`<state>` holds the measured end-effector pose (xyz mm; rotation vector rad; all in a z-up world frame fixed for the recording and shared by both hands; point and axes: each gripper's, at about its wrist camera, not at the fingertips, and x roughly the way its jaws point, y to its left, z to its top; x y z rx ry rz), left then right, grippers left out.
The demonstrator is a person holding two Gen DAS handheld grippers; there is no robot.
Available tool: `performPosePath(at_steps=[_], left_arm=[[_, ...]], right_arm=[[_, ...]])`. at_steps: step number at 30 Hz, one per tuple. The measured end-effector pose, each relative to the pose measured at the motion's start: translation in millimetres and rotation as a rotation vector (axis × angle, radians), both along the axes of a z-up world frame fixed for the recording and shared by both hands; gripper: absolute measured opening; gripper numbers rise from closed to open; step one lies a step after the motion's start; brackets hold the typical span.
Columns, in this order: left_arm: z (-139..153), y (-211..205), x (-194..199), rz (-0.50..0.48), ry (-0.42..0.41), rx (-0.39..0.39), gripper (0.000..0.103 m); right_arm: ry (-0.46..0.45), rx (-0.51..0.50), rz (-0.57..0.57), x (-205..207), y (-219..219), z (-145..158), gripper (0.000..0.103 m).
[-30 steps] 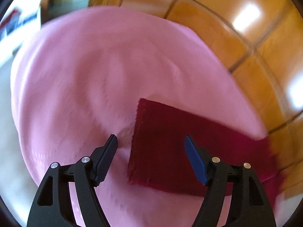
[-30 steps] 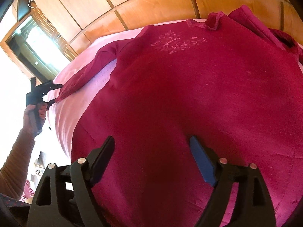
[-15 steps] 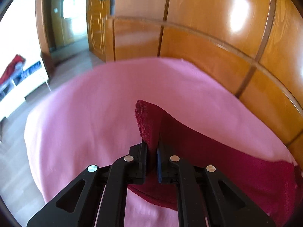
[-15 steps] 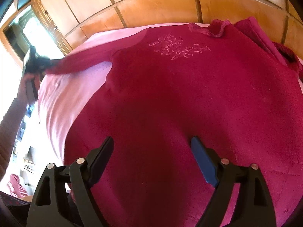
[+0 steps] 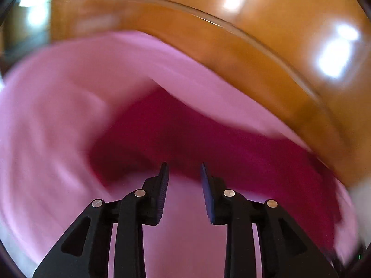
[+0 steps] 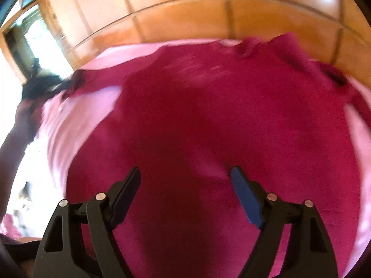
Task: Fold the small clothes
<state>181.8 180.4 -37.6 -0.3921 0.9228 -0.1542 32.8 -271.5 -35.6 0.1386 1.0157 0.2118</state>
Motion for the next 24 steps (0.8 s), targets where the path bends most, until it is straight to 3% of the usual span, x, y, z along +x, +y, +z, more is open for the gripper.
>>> performPosePath(at_steps=[1, 2, 4, 7, 10, 12, 13, 14, 15, 17, 19, 22, 24], left_arm=[[-4, -15, -18, -0.075, 0.012, -0.047, 0.03], [-9, -31, -37, -0.142, 0.025, -0.088, 0.04], [-16, -51, -64, -0.223, 0.04, -0.145, 0.053], [-28, -83, -108, -0.35, 0.083, -0.209, 0.053], [-40, -101, -128, -0.4, 0.121, -0.223, 0.053], [-48, -113, -147, -0.431, 0.146, -0.235, 0.053], [-50, -116, -151, -0.44, 0.149, -0.231, 0.043], [-51, -119, -154, -0.448, 0.143, -0.205, 0.022], [-51, -123, -158, -0.463, 0.133, -0.144, 0.011], [-49, -120, -156, -0.455, 0.124, -0.139, 0.007], [-36, -112, -157, -0.451, 0.094, -0.116, 0.006], [-16, -100, -161, -0.458, 0.05, -0.071, 0.005], [-22, -96, -164, -0.452, 0.071, -0.037, 0.005]], right_arm=[[-0.003, -0.013, -0.037, -3, -14, 2, 0.079], [-0.004, -0.039, -0.086, -7, -33, 5, 0.079], [0.002, -0.087, -0.154, -18, -61, 6, 0.079], [0.042, -0.145, -0.237, -44, -98, 3, 0.08], [0.074, -0.179, -0.267, -66, -113, -4, 0.081], [0.109, -0.135, -0.276, -80, -119, -11, 0.081], [0.126, -0.107, -0.272, -86, -120, -15, 0.079], [0.131, -0.091, -0.259, -93, -116, -17, 0.07], [0.123, -0.091, -0.246, -97, -112, -17, 0.065], [0.116, -0.076, -0.211, -101, -105, -12, 0.029], [0.115, -0.066, -0.191, -106, -102, -2, 0.01], [0.1, 0.002, -0.143, -113, -98, 13, 0.01], [0.123, -0.022, -0.102, -118, -89, 9, 0.009]])
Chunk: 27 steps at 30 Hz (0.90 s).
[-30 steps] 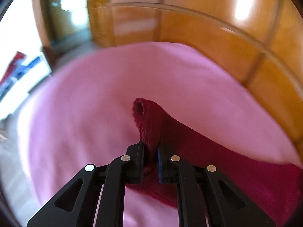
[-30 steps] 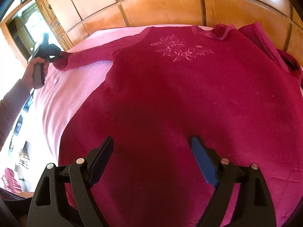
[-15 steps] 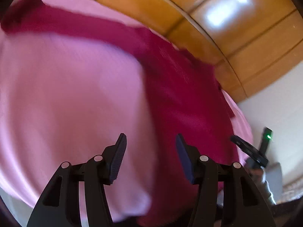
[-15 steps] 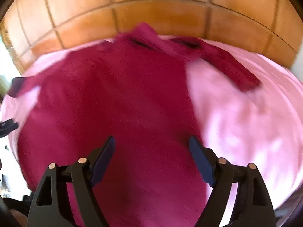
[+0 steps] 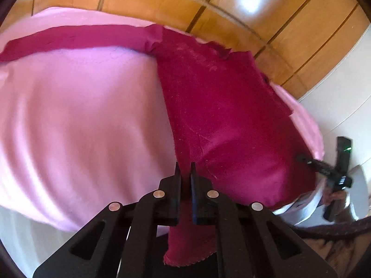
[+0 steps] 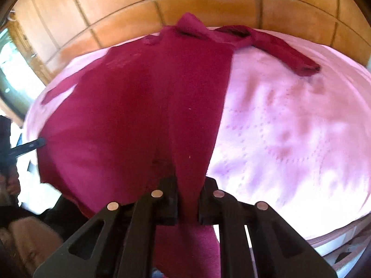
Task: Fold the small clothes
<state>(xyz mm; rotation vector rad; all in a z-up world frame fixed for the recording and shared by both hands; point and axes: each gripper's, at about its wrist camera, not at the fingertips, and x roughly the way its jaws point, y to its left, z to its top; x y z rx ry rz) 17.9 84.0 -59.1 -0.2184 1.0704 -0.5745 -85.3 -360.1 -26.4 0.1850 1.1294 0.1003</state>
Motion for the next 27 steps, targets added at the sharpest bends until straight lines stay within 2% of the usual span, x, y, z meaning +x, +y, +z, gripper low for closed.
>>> performPosePath(at_steps=[2, 4, 6, 8, 10, 11, 13, 14, 17, 19, 22, 24, 25, 26, 27], left_arm=[[-20, -8, -2, -0.002, 0.057, 0.037, 0.005], [-30, -16, -5, 0.003, 0.063, 0.098, 0.005], [-26, -16, -3, 0.024, 0.064, 0.093, 0.009], [-8, -13, 3, 0.075, -0.01, 0.082, 0.033], [13, -10, 10, 0.109, -0.068, 0.068, 0.05], [23, -14, 17, 0.117, -0.111, 0.05, 0.054], [31, -28, 26, 0.123, -0.153, 0.043, 0.054], [31, -38, 32, 0.122, -0.165, 0.048, 0.054], [25, -71, 57, 0.108, -0.184, 0.08, 0.054], [18, -96, 68, 0.089, -0.173, 0.067, 0.054], [10, -123, 81, 0.063, -0.157, 0.057, 0.054], [7, -134, 83, 0.046, -0.156, 0.061, 0.054], [6, -139, 85, 0.036, -0.158, 0.069, 0.054], [5, -145, 88, 0.026, -0.162, 0.089, 0.054], [4, -151, 91, 0.022, -0.165, 0.1, 0.054]], right_arm=[[0.04, -0.036, 0.021, -3, 5, -13, 0.009], [0.061, -0.025, 0.005, -6, 0, -20, 0.009], [0.058, 0.015, -0.023, -2, -7, -18, 0.012], [0.032, 0.0, -0.044, 2, -15, -11, 0.023], [-0.013, -0.029, -0.092, 11, -29, -3, 0.044], [-0.032, -0.045, -0.114, 14, -34, 1, 0.05], [-0.096, -0.108, -0.18, 22, -49, 11, 0.061], [-0.133, -0.16, -0.222, 31, -59, 14, 0.062], [-0.181, -0.243, -0.329, 62, -91, 14, 0.062], [-0.189, -0.281, -0.368, 85, -110, 9, 0.062], [-0.171, -0.389, -0.388, 120, -128, -8, 0.061], [-0.126, -0.468, -0.391, 142, -145, -24, 0.058], [-0.091, -0.502, -0.391, 153, -154, -33, 0.052], [-0.07, -0.509, -0.393, 157, -158, -37, 0.033], [-0.057, -0.5, -0.396, 160, -164, -39, 0.023]])
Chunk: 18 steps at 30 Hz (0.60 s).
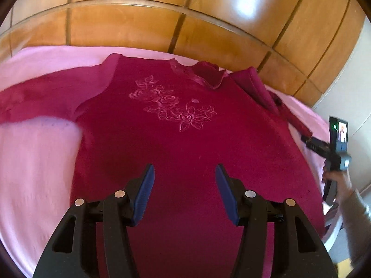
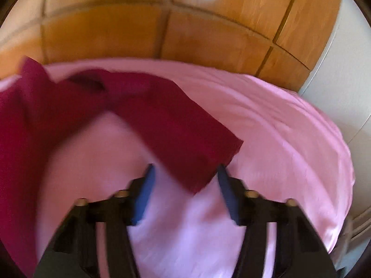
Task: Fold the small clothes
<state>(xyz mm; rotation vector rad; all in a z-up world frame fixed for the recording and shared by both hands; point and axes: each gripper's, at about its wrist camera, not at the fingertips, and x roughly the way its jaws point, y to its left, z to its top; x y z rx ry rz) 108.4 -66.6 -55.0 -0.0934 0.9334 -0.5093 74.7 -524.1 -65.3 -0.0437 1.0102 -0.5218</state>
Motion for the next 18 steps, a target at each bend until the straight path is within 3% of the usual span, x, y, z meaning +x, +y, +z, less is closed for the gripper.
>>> performPosePath(at_steps=[1, 6, 11, 14, 18], left_arm=[[-1, -2, 2, -0.004, -0.001, 0.008, 0.054], [-4, -7, 9, -0.015, -0.01, 0.047, 0.054], [-7, -9, 16, -0.015, 0.003, 0.052, 0.054], [-9, -9, 21, -0.003, 0.011, 0.051, 0.054], [-11, -8, 24, 0.013, 0.022, 0.048, 0.054]], right_arm=[[-0.002, 0.006, -0.007, 0, -5, 3, 0.01], [-0.135, 0.003, -0.027, -25, -26, 69, 0.008], [-0.235, 0.018, -0.121, -37, -79, 137, 0.008], [-0.203, -0.015, -0.205, -28, -120, 145, 0.008], [-0.105, -0.041, -0.327, -10, -176, 122, 0.007]])
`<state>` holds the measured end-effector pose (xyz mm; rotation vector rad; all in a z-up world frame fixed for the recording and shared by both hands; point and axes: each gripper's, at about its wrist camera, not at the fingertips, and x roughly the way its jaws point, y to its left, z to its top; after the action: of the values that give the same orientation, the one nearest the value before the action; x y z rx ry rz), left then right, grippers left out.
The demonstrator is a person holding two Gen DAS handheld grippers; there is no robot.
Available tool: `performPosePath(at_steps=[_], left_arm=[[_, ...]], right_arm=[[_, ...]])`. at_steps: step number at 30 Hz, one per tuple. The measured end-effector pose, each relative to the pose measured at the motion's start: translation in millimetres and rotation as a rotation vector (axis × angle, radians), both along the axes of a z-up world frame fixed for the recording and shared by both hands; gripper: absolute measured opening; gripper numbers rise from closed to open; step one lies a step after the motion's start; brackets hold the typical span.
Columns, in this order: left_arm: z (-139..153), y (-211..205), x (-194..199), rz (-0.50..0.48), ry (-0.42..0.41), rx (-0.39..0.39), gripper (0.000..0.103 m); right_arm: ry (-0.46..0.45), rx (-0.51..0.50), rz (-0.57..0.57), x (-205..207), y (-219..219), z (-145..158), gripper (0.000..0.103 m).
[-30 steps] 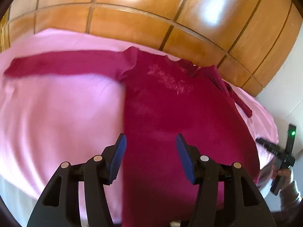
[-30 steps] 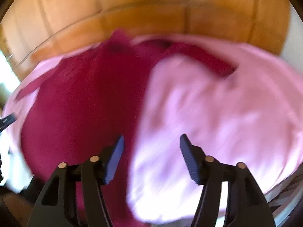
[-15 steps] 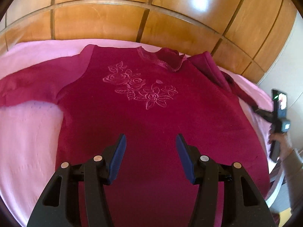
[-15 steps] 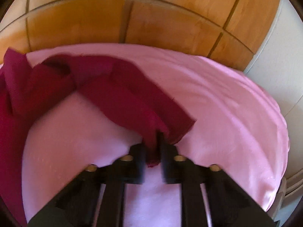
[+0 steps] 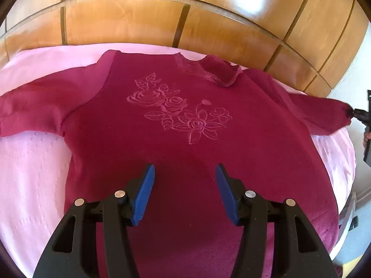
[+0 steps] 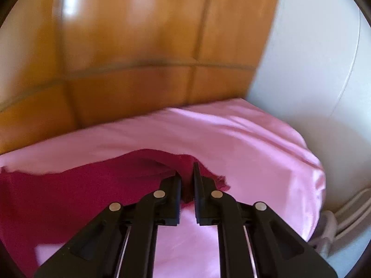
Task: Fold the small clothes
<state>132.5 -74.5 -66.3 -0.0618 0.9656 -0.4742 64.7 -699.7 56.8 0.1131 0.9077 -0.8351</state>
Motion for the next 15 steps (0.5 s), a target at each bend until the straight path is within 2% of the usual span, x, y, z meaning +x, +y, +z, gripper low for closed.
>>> performPosePath(at_steps=[3, 5, 7, 9, 10, 11, 13, 15], left_arm=[[1, 0, 0, 0.001, -0.002, 0.018, 0.054], [3, 1, -1, 0.003, -0.004, 0.03, 0.054], [3, 0, 0, 0.004, -0.003, 0.041, 0.054], [4, -1, 2, 0.005, -0.005, 0.051, 0.054], [5, -1, 2, 0.006, -0.007, 0.053, 0.054], [6, -1, 3, 0.01, -0.011, 0.054, 0.054], [8, -1, 4, 0.018, -0.016, 0.043, 0.054], [8, 0, 6, 0.03, -0.016, 0.03, 0.054]], right_arm=[[0.115, 0.004, -0.104, 5, -36, -38, 0.007], [0.142, 0.053, -0.169, 3, -54, -60, 0.007], [0.167, 0.058, -0.196, 2, -60, -77, 0.009], [0.182, 0.052, -0.222, -1, -60, -85, 0.022], [0.164, 0.057, -0.23, -6, -58, -85, 0.038], [0.139, 0.063, -0.228, -16, -46, -86, 0.049], [0.054, 0.089, -0.215, -30, -30, -76, 0.062], [-0.078, 0.229, -0.192, -52, -15, -71, 0.064]])
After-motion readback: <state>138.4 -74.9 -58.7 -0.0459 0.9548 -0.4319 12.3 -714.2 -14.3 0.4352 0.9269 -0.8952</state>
